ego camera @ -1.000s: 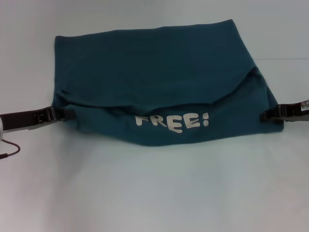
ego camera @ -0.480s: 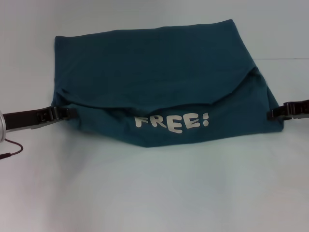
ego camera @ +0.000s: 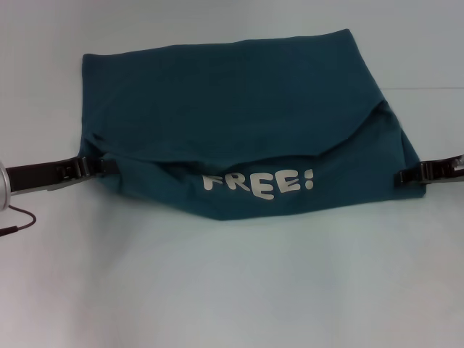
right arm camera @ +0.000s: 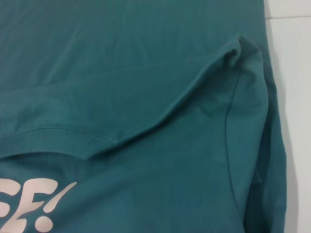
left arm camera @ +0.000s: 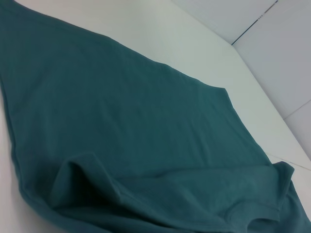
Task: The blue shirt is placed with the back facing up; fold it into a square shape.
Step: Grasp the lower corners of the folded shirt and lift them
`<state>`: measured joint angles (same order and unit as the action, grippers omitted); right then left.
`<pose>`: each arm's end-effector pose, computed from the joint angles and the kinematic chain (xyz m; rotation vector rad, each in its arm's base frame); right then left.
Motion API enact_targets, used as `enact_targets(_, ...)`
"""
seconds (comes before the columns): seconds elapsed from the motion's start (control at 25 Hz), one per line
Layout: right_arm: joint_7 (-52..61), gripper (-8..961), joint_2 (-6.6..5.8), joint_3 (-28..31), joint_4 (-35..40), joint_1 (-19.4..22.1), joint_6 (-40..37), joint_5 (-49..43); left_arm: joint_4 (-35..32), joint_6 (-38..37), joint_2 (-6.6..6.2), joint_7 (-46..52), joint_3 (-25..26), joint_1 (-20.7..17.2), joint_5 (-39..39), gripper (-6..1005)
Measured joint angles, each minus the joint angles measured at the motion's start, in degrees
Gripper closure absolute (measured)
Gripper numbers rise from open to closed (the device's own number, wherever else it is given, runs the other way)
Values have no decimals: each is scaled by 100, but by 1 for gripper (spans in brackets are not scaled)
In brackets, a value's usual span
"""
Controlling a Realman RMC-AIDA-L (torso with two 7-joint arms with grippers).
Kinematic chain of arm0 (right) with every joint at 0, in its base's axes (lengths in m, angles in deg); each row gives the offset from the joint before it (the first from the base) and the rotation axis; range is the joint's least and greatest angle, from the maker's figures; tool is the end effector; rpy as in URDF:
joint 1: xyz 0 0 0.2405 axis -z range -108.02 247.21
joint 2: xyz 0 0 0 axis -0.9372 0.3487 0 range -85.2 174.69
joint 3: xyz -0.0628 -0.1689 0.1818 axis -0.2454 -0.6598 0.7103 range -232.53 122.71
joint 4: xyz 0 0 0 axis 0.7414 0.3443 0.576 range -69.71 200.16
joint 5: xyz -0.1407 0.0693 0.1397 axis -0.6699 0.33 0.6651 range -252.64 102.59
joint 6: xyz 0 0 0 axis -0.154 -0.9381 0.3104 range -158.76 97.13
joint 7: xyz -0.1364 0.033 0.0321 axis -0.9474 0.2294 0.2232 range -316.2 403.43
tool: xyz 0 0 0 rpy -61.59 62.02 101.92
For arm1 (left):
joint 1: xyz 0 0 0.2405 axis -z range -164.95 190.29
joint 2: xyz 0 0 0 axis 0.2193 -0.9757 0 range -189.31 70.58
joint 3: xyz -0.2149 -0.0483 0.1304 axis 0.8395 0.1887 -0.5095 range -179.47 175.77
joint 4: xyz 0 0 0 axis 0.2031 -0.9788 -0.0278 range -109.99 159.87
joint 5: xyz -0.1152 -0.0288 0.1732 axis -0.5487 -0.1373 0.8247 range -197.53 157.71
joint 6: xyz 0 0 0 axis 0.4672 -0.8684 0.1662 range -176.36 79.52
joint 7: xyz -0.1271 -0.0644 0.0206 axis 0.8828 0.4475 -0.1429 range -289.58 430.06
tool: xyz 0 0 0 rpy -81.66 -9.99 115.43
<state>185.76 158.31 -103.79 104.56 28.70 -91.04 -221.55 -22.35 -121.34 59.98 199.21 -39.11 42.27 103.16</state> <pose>0.2999 0.4171 0.0361 -2.0645 1.4524 -0.0139 -0.2958 0.3672 0.0365 -2.0972 -1.5811 -0.6152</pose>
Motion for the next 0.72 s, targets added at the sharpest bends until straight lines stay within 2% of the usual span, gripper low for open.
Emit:
enact_targets(0.2,-3,473,49,8,-93,-10,8,-1,0,13,8,-2,8,-15,-5,979)
enact_targets(0.44,2,500,52,58,-119,-8,-102,38,0,16,10,-3,0,-23,-20,979)
enact_targets(0.72,-28,532,7,367,-75,35,-199,184,0,16,19,-3,-2,-8,5,979)
